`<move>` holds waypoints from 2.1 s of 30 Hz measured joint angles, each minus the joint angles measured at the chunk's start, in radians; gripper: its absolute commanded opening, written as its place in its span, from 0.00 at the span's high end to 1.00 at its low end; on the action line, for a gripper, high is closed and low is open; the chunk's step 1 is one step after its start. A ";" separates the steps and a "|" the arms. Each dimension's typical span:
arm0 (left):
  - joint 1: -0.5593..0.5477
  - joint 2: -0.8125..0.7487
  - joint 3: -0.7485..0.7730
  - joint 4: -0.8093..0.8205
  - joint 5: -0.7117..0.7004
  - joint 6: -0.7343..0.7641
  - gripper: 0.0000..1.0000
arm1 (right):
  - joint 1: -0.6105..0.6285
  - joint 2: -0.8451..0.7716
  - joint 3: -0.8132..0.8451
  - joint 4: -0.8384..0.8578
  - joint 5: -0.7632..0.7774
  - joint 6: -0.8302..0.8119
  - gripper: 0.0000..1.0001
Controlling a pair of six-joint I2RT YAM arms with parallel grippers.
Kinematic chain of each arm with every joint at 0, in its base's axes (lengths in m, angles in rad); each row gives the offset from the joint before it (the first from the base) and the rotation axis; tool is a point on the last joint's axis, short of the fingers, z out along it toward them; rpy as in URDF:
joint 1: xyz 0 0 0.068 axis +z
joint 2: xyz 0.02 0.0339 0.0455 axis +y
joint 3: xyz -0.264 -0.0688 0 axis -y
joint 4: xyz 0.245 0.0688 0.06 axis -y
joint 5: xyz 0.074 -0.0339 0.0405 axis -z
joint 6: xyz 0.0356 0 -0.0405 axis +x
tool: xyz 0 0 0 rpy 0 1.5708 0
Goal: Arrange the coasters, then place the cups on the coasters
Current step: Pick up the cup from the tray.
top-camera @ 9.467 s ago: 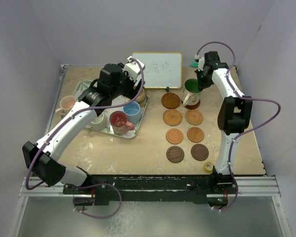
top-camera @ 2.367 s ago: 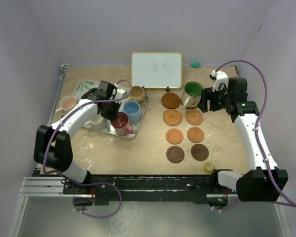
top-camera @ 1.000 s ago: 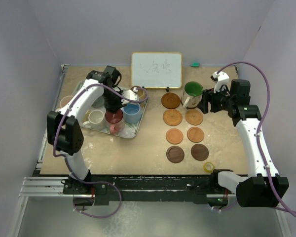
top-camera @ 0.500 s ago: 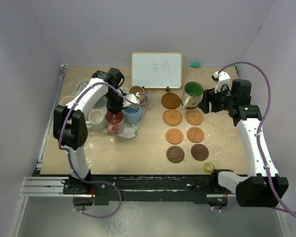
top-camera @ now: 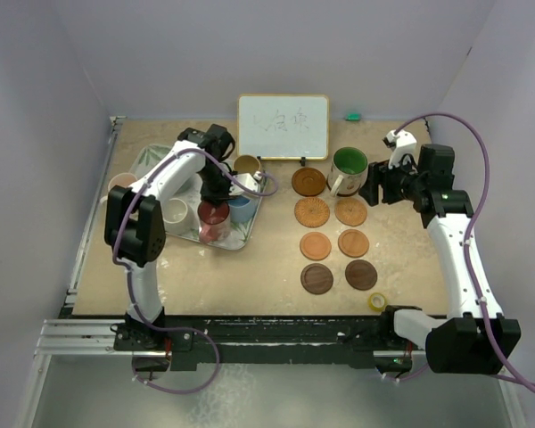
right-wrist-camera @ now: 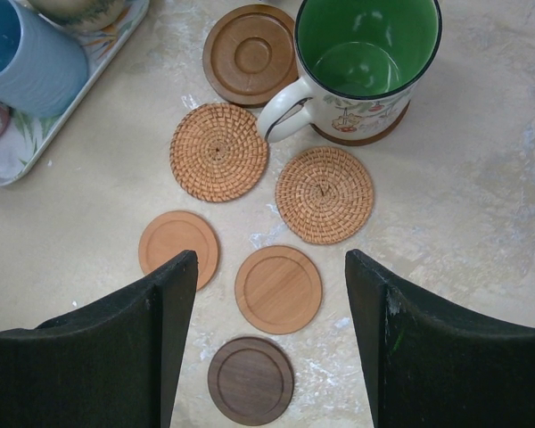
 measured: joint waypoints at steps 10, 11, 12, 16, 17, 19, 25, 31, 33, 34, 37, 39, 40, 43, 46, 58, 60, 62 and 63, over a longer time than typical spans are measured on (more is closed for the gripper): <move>-0.001 -0.050 0.004 0.033 -0.019 -0.092 0.52 | -0.005 0.000 -0.002 0.000 0.000 0.000 0.30; -0.001 -0.070 -0.004 0.046 -0.026 -0.111 0.51 | -0.005 0.000 -0.002 0.000 0.000 0.000 0.30; -0.001 -0.100 -0.019 0.066 -0.032 -0.137 0.51 | -0.007 0.000 -0.002 0.000 0.000 0.000 0.30; 0.000 -0.216 -0.082 0.124 -0.063 -0.271 0.50 | -0.009 0.000 -0.002 0.001 0.000 0.000 0.30; 0.000 -0.246 -0.100 0.139 -0.074 -0.312 0.50 | -0.010 0.000 -0.002 0.002 0.000 0.000 0.30; 0.001 -0.285 -0.129 0.164 -0.090 -0.393 0.50 | -0.010 0.000 -0.003 0.005 -0.001 0.000 0.30; 0.003 -0.323 -0.243 0.248 -0.163 -0.623 0.49 | -0.010 0.000 -0.003 0.006 -0.002 -0.001 0.30; 0.024 -0.314 -0.296 0.300 -0.216 -0.780 0.49 | -0.010 0.000 -0.004 0.007 -0.004 -0.001 0.30; 0.031 -0.305 -0.296 0.316 -0.216 -0.816 0.50 | -0.010 0.000 -0.005 0.007 -0.004 -0.001 0.30; 0.034 -0.300 -0.297 0.321 -0.216 -0.830 0.51 | -0.010 0.000 -0.005 0.007 -0.004 -0.001 0.30; 0.039 -0.289 -0.312 0.341 -0.216 -0.869 0.54 | -0.010 -0.001 -0.005 0.007 -0.005 -0.001 0.30; 0.041 -0.281 -0.329 0.349 -0.216 -0.892 0.57 | -0.010 -0.001 -0.005 0.007 -0.008 -0.001 0.30; 0.041 -0.275 -0.336 0.350 -0.215 -0.900 0.60 | -0.010 -0.001 -0.005 0.007 -0.008 -0.001 0.30; 0.043 -0.264 -0.352 0.359 -0.214 -0.920 0.66 | -0.010 -0.002 -0.005 0.007 -0.010 -0.002 0.30; 0.047 -0.262 -0.365 0.367 -0.212 -0.936 0.73 | -0.010 -0.002 -0.005 0.007 -0.011 -0.003 0.30; 0.052 -0.263 -0.384 0.391 -0.211 -0.954 0.97 | -0.010 -0.002 -0.006 0.007 -0.011 -0.004 0.30; 0.052 -0.264 -0.384 0.389 -0.211 -0.953 0.97 | -0.010 -0.002 -0.006 0.007 -0.011 -0.004 0.30; 0.052 -0.265 -0.384 0.383 -0.212 -0.952 0.97 | -0.010 -0.002 -0.006 0.007 -0.011 -0.004 0.30; 0.052 -0.266 -0.382 0.375 -0.212 -0.951 0.97 | -0.010 -0.002 -0.006 0.007 -0.011 -0.004 0.30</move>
